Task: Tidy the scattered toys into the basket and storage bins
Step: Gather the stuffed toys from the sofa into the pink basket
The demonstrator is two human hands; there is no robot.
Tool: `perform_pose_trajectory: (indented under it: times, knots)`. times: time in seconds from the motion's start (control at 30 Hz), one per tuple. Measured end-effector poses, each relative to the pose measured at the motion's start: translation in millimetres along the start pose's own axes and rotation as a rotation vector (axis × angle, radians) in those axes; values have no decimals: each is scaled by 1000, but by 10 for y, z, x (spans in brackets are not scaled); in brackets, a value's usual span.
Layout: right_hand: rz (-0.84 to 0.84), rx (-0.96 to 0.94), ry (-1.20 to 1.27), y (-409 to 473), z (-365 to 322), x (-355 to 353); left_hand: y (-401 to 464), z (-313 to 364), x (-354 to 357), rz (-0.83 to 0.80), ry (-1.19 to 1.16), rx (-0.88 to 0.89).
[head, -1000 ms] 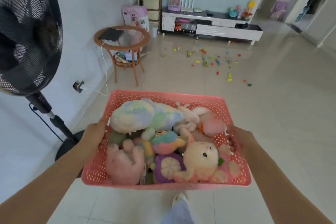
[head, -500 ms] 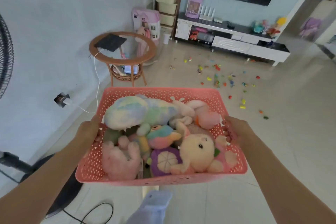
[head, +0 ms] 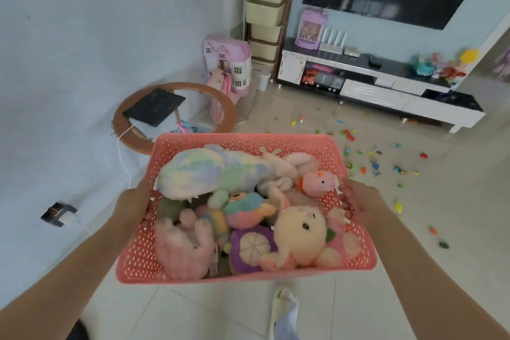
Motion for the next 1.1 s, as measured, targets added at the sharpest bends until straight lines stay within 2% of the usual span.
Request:
perform_pose_trajectory:
  times: [0.2,0.4,0.5,0.73,1.03,1.1]
  knots:
    - [-135,-38,-44,1435,-628,593,678,460,522,149,-117,-98]
    - [-286,-105,-157,2534,-1444,1398,1102,880,783,240,-308,-116]
    - [-386,-127,-163,2990,-1707,1986,1430,1014,738,300,-401,-160]
    - [-492,-125,-203,3931,-2061,3521,2526,1477,548,439,-521,-224]
    - [-664,-145,-338,4594,-2470,5278,3215,1877,137,655,-600,-280]
    - [-700,-204,-345,4663,-2588,5637,3349,1917,59,696,-610,-294]
Point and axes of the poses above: each hand's wrist, its own y-axis towards the middle knuckle, its own x-axis out of the palm, z = x × y, the point moved 8 cm from there along y, towards the middle knuckle, and after that the axes turned 12 degrees about -x, right-handed, at the moved point
